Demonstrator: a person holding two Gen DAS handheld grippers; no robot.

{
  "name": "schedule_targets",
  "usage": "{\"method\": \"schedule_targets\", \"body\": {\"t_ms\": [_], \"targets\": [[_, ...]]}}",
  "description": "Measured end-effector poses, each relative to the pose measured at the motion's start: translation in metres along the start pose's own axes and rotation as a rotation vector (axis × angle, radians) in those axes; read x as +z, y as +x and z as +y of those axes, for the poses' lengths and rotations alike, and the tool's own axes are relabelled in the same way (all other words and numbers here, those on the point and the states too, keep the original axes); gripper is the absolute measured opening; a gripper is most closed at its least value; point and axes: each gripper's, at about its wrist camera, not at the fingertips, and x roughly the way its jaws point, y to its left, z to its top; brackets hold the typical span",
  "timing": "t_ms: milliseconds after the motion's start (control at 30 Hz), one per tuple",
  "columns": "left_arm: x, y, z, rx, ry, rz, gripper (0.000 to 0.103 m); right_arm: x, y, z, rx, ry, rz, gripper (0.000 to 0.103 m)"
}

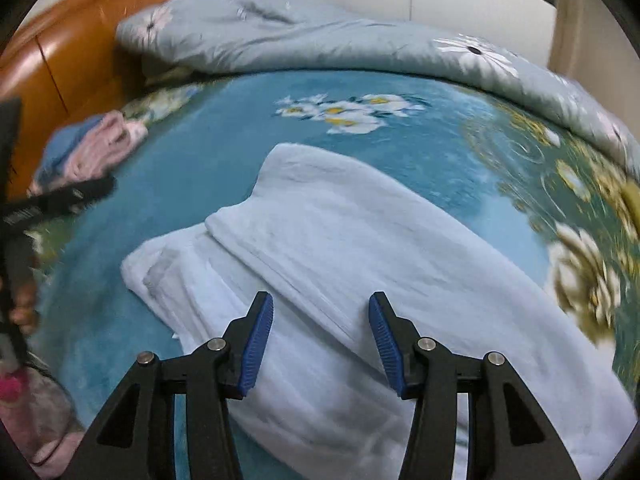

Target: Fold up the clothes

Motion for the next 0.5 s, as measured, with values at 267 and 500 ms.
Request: {"method": "schedule_targets", "body": {"t_ms": [267, 500], "targets": [[-0.004, 0.006, 0.01, -0.023, -0.037, 0.022, 0.103, 0.002, 0.013, -0.018, 0.019, 0.143, 0.014, 0.019], [-0.005, 0.002, -0.001, -0.039, -0.019, 0.016, 0.103, -0.011, -0.044, -0.041, 0.149, 0.222, -0.077, 0.001]]}}
